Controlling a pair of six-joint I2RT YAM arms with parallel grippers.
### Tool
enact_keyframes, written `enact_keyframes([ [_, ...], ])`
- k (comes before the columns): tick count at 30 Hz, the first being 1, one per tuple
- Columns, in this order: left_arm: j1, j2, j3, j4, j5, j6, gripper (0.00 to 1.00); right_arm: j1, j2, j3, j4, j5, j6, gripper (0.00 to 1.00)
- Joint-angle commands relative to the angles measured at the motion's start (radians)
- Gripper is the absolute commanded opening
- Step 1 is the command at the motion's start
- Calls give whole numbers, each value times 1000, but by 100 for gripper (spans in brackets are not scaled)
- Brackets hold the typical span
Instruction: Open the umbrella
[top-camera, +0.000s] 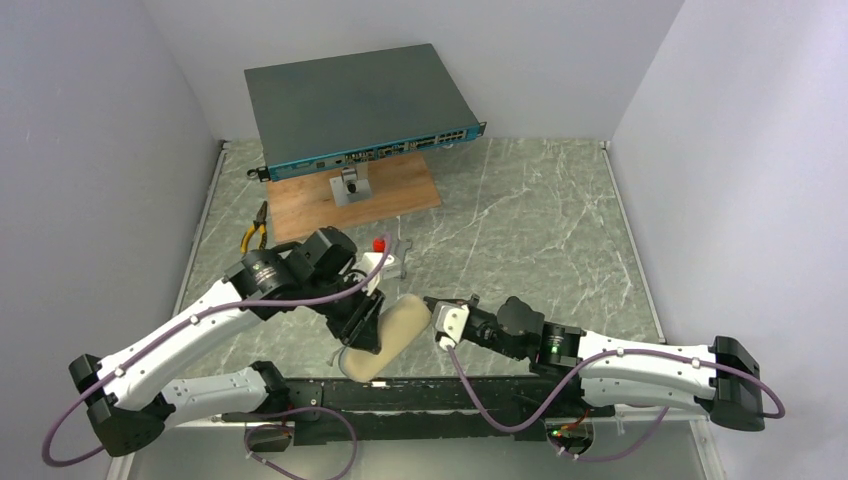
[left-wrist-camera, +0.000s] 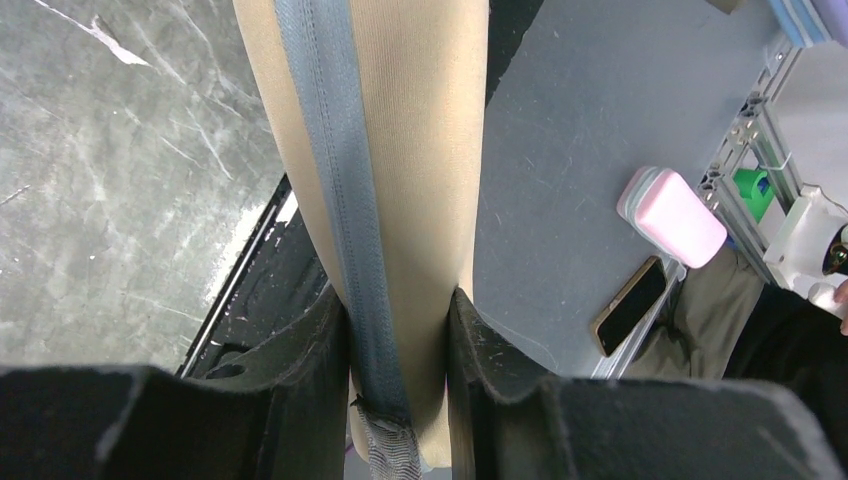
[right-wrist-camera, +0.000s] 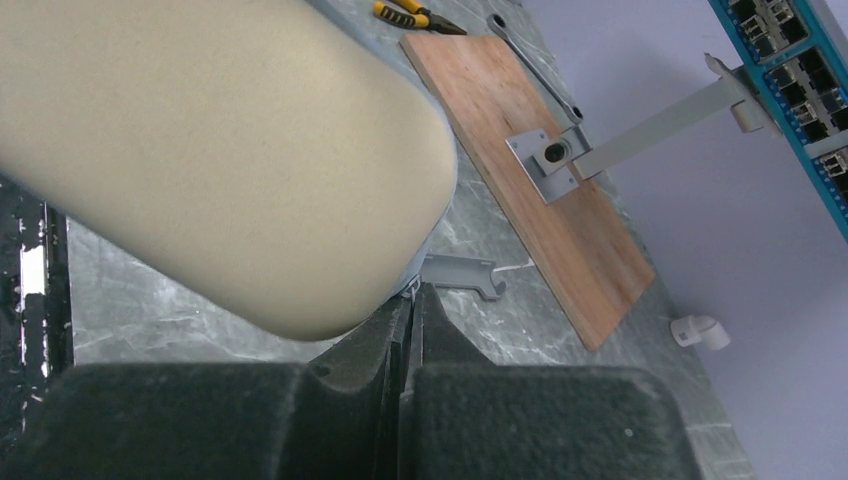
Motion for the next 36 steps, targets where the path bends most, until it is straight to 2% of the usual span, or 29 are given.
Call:
enact_keyframes([
  [1, -50, 28, -2, -68, 43, -23, 0, -14, -5, 89, 66, 56, -39, 0],
  [13, -170, 124, -16, 9, 41, -42, 0, -15, -7, 118, 45, 49, -74, 0],
  [21, -177, 131, 29, 34, -43, -44, 0, -15, -78, 66, 17, 49, 8, 0],
  [24, -177, 126, 26, 61, -82, -48, 0, -15, -112, 38, 17, 79, 46, 0],
  [27, -165, 121, 29, 90, -139, -61, 0, -15, -120, 14, 50, 184, 100, 0],
  [28, -158, 118, 27, 111, -149, -68, 0, -15, -116, 12, 58, 231, 118, 6],
  [29, -150, 114, 26, 130, -153, -74, 0, -15, -105, 9, 72, 279, 138, 25],
  [30, -143, 109, 23, 147, -160, -82, 0, -16, -94, 9, 90, 357, 167, 50],
  [31, -133, 105, 20, 163, -169, -90, 0, -14, -79, 12, 100, 428, 209, 68],
  [32, -122, 97, 17, 177, -177, -98, 0, -15, -65, 23, 93, 490, 263, 79],
  [36, -83, 81, 15, 194, -196, -102, 0, -25, -25, 112, -38, 624, 486, 91],
])
